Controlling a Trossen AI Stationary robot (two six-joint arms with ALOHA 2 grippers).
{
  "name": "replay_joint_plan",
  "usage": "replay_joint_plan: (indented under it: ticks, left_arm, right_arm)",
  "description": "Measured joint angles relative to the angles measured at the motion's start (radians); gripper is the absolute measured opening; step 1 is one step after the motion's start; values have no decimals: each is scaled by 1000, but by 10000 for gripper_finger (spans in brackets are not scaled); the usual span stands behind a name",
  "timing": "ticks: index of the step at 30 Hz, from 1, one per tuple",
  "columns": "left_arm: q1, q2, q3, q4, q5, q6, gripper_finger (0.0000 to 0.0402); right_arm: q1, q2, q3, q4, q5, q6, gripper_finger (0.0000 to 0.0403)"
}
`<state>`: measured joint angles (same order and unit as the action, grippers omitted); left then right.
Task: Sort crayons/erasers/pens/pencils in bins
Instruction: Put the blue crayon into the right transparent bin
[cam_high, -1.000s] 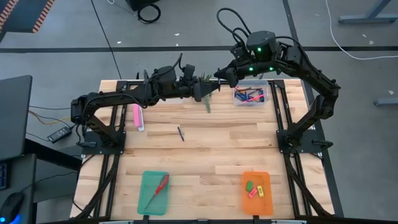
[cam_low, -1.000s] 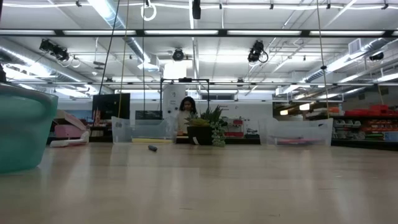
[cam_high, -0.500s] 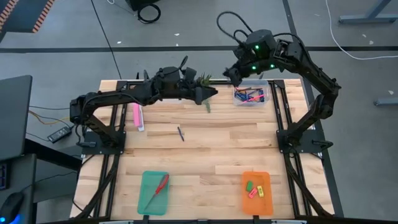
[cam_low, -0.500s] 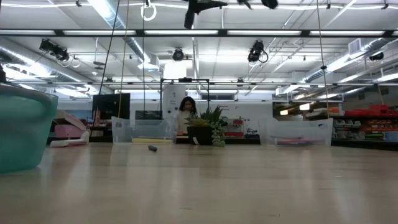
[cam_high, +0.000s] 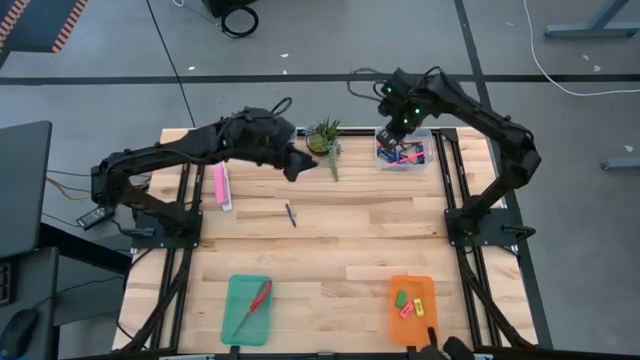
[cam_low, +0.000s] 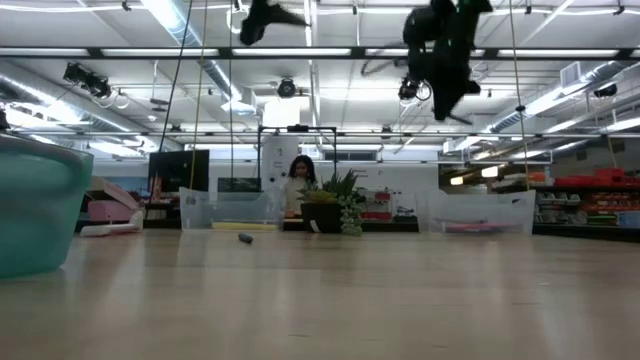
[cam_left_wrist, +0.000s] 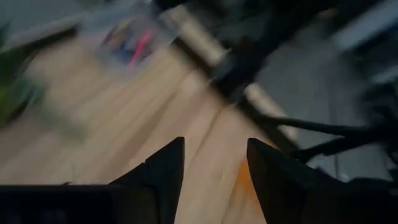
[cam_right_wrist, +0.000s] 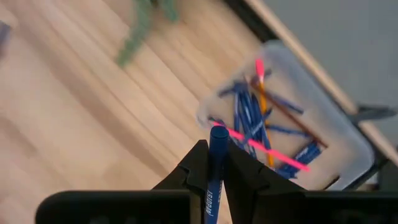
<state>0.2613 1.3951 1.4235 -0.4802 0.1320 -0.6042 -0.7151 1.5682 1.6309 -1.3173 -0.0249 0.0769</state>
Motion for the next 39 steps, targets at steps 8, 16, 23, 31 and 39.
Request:
replay_joint_plan:
  ticks: [8,16,23,31,39]
  left_arm:
    - [-11,13,-1,-408,-173,-236,178]
    - [-25,75,-2,-492,-222,-416,188]
    - [-39,151,-2,-508,-223,-485,189]
    - [-63,222,-2,-539,-216,-565,190]
    - [-80,334,-2,-538,-163,-729,190]
  right_arm:
    - [-106,1,-253,144,-1,-32,42]
    - [-155,0,-272,243,46,-110,42]
    - [-186,0,-272,279,58,-168,47]
    - [-229,0,-271,281,58,-183,96]
    - [-227,-4,-270,266,27,-157,131]
